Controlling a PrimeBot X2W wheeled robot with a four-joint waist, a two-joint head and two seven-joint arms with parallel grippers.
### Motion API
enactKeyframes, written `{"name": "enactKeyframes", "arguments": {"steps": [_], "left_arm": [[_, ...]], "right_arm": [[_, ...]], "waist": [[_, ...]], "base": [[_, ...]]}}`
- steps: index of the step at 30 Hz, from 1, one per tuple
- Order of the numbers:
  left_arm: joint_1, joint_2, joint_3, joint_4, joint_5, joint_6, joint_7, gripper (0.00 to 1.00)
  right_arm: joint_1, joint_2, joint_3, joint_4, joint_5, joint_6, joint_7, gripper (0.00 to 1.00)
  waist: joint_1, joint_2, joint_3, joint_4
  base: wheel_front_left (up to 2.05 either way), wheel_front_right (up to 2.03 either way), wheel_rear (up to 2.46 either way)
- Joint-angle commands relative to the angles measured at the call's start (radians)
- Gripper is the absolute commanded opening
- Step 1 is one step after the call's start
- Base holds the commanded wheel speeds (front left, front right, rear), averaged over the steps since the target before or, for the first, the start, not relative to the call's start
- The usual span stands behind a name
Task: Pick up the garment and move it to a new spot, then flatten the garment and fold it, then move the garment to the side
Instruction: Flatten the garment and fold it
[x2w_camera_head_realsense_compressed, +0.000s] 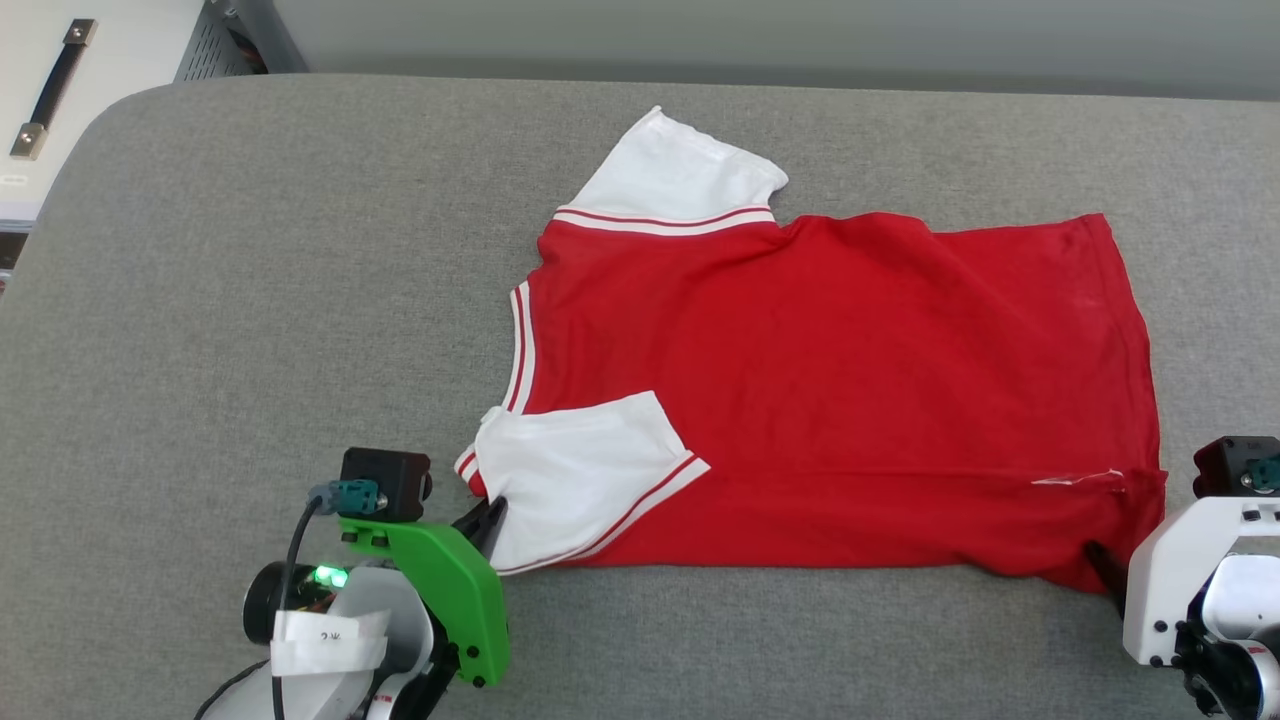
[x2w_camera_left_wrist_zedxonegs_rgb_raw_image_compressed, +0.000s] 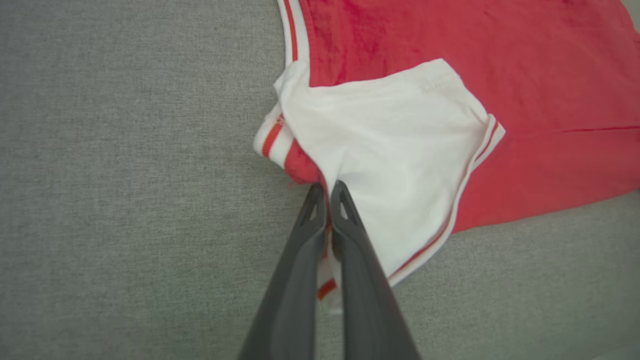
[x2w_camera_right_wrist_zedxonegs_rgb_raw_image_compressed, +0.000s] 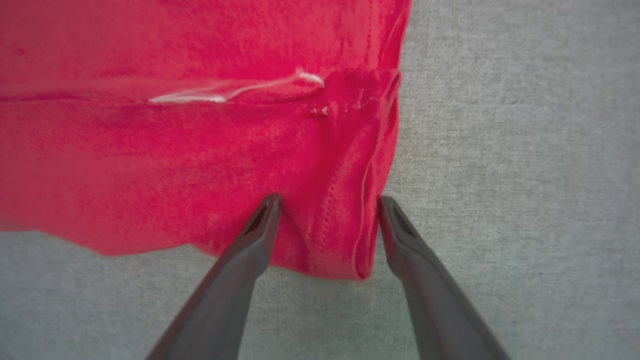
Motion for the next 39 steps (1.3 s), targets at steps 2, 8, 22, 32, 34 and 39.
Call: {"name": "enactKeyframes", "arguments": {"steps": [2,8,22,32,34,39], "left_arm": [[-0.006,0.011,0.004,-0.015,0.010,0.007,0.005,0.00],[-0.005,0.022,0.001,-0.033,0.013,0.008,0.008,0.00],[0.014,0.042,-0.015,0.023,-0.004,-0.022,0.021,0.00],[0.076,0.076,-0.033,0.023,-0.033,-0.022,0.063,0.00],[0.088,0.085,-0.038,0.019,-0.034,-0.019,0.070,0.00],[0.102,0.082,-0.058,0.021,-0.034,-0.020,0.085,0.00]], "right_arm": [[-0.016,0.008,0.005,0.032,-0.017,-0.001,-0.004,1.00],[-0.018,0.015,0.013,0.090,-0.037,-0.001,0.013,0.66],[0.003,-0.048,0.032,0.075,0.022,-0.001,0.037,0.00],[0.086,-0.088,0.026,-0.011,0.104,-0.001,0.124,0.00],[0.105,-0.087,0.017,-0.033,0.115,-0.001,0.144,0.00],[0.150,-0.078,-0.008,-0.066,0.115,-0.001,0.185,0.00]], "waist": [[0.0000,0.0000,0.012,0.008],[0.0000,0.0000,0.027,0.012],[0.0000,0.0000,-0.052,-0.008],[0.0000,0.0000,-0.112,-0.018],[0.0000,0.0000,-0.115,-0.019],[0.0000,0.0000,-0.103,-0.020]], "base": [[0.00,0.00,0.00],[0.00,0.00,0.00],[0.00,0.00,0.00],[0.00,0.00,0.00],[0.00,0.00,0.00],[0.00,0.00,0.00]]}}
